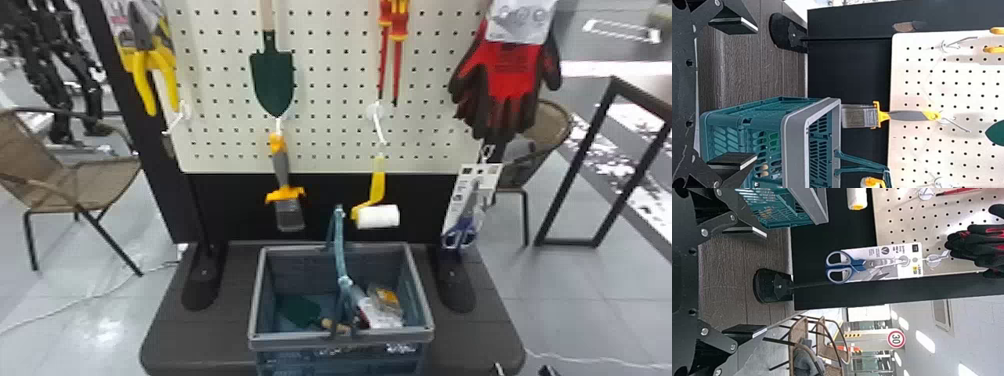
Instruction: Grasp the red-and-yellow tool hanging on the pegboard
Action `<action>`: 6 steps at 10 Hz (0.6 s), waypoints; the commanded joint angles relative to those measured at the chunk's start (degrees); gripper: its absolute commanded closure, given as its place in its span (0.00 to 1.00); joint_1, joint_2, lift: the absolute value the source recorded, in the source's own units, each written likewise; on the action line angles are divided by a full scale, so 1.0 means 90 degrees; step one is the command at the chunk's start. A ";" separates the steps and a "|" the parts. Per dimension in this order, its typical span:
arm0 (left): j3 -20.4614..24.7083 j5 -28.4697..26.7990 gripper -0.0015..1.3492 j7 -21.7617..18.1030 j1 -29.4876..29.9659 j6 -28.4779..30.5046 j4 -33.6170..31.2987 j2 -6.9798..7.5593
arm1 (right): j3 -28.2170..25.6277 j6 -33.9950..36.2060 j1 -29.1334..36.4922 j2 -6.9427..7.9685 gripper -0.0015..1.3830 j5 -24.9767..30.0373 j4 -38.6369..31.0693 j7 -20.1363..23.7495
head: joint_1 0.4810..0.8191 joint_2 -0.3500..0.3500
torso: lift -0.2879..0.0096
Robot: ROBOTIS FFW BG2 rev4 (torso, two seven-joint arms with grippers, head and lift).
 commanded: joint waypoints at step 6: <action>0.0004 -0.0010 0.12 -0.0010 -0.0017 0.0025 0.0000 -0.0016 | 0.0047 -0.0059 0.0008 0.0000 0.31 -0.0098 -0.0056 0.0000 | 0.20 0.50 | 0.63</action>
